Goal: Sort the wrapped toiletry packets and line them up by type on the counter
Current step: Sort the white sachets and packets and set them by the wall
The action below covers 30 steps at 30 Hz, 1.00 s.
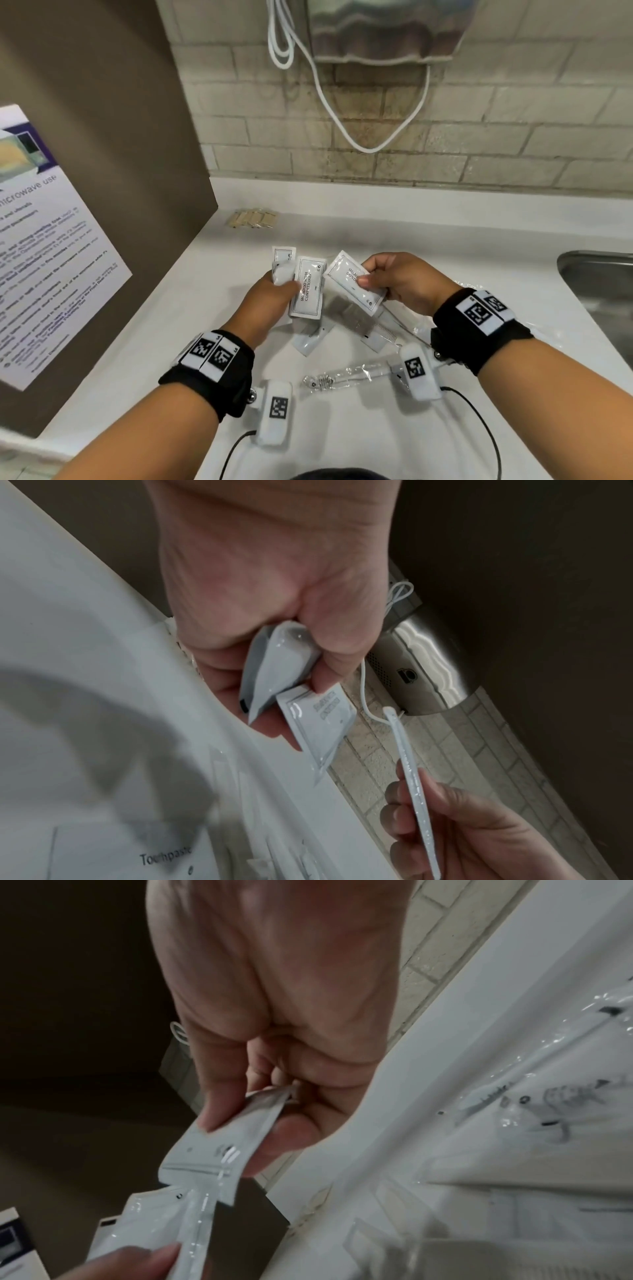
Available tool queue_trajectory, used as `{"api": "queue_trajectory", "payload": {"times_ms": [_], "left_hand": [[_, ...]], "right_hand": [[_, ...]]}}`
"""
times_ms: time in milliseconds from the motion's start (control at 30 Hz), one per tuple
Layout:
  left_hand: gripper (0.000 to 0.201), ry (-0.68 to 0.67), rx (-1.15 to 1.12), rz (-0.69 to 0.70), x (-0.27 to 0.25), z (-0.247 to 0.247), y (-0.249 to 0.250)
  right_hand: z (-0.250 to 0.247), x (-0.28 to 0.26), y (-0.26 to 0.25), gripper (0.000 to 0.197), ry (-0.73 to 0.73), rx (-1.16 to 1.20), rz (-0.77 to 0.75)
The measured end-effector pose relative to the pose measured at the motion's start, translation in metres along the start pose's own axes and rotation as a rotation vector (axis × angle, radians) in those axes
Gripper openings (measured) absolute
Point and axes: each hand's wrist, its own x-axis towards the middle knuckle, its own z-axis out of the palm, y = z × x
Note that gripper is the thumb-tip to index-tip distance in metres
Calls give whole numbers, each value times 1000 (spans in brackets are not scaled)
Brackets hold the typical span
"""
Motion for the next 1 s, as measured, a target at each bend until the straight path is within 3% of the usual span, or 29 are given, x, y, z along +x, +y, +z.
{"api": "queue_trajectory", "payload": {"times_ms": [167, 367, 533, 633, 800, 867, 1000], "left_hand": [[7, -59, 21, 35, -2, 1, 1], [36, -246, -75, 10, -4, -1, 11], [19, -309, -270, -22, -8, -8, 5], [14, -290, -293, 32, -9, -10, 0], [19, -234, -269, 33, 0, -25, 0], [11, -282, -236, 4, 3, -32, 3], [5, -363, -83, -2, 7, -32, 12]], "right_hand": [[11, 4, -11, 16, 22, -31, -13], [37, 10, -17, 18, -36, 174, 50], [52, 13, -11, 20, 231, 365, -24], [56, 13, -9, 17, 265, 445, -32], [27, 10, -24, 14, 406, 168, -216], [12, 7, -43, 13, 274, -49, -237], [28, 8, -70, 12, -155, -725, -110]]}}
